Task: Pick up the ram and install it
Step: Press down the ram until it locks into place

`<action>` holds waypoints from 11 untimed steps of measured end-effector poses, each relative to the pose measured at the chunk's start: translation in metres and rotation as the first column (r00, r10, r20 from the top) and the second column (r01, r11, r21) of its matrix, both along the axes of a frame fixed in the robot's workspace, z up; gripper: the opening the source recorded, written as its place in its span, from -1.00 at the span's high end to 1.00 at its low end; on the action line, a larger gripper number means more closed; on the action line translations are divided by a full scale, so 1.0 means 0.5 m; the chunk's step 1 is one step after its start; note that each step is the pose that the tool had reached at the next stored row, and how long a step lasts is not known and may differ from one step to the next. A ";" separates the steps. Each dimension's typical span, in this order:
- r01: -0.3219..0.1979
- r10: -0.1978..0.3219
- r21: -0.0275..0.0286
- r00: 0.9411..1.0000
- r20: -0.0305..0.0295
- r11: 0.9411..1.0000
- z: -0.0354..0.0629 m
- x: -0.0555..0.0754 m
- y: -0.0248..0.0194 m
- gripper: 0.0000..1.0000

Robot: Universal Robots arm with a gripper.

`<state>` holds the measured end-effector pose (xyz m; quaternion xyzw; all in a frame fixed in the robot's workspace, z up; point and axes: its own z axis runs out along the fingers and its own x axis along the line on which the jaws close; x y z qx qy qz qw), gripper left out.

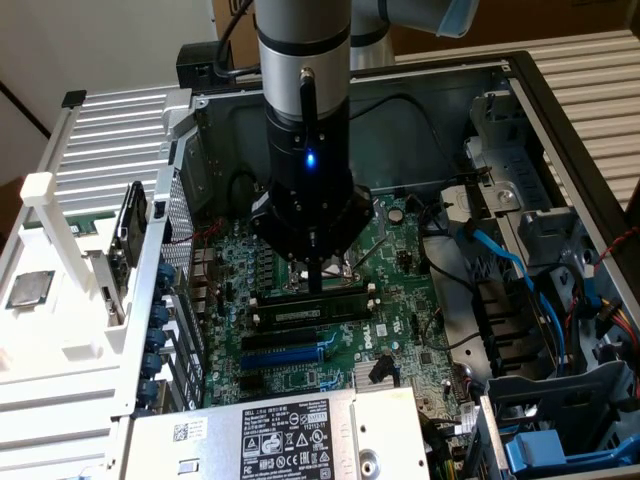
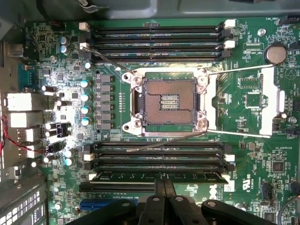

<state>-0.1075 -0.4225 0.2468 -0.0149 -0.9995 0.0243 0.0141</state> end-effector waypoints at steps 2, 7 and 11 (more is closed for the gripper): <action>0.001 -0.001 0.000 1.000 0.000 1.000 0.001 0.002 -0.0011 0.80; 0.004 -0.004 -0.001 1.000 0.005 1.000 0.001 0.003 -0.0040 0.80; 0.007 -0.007 -0.001 1.000 0.009 1.000 0.001 0.004 -0.0094 0.80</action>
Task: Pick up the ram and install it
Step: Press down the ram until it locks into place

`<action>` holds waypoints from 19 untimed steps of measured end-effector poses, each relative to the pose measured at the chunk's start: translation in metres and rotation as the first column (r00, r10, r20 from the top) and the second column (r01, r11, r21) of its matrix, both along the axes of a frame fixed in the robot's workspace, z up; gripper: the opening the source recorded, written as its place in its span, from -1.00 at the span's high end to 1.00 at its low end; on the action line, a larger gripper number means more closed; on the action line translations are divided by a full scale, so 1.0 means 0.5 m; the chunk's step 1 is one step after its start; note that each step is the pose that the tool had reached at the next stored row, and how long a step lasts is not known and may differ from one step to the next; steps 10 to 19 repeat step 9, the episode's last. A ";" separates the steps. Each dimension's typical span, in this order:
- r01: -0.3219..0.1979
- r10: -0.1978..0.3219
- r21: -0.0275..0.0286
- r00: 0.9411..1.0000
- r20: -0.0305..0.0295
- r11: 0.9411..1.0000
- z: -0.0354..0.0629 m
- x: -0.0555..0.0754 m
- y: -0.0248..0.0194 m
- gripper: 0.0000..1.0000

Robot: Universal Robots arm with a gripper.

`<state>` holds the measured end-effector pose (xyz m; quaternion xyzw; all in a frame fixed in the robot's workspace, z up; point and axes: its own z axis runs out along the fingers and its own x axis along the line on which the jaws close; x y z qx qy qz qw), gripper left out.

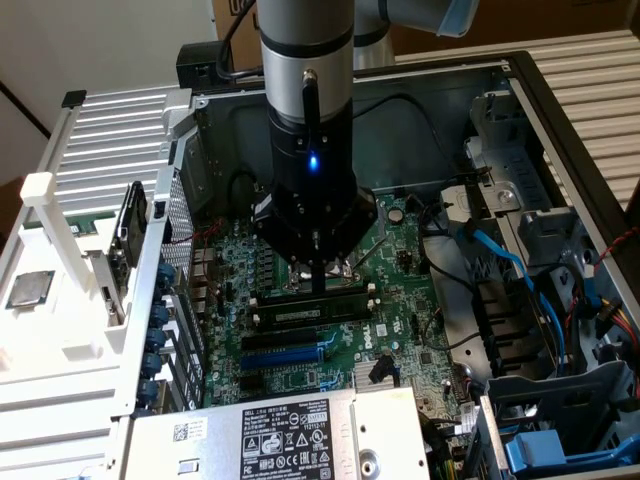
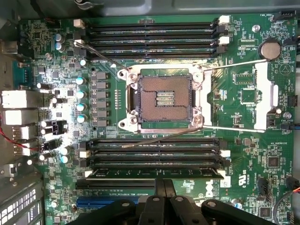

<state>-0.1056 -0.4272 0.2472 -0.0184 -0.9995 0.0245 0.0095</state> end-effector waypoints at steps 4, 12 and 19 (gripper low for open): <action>0.005 -0.005 0.000 1.000 0.002 1.000 0.000 0.000 -0.0043 0.80; 0.005 -0.005 0.000 1.000 0.002 1.000 0.000 0.000 -0.0044 0.80; 0.005 -0.005 0.000 1.000 0.002 1.000 0.000 0.000 -0.0044 0.80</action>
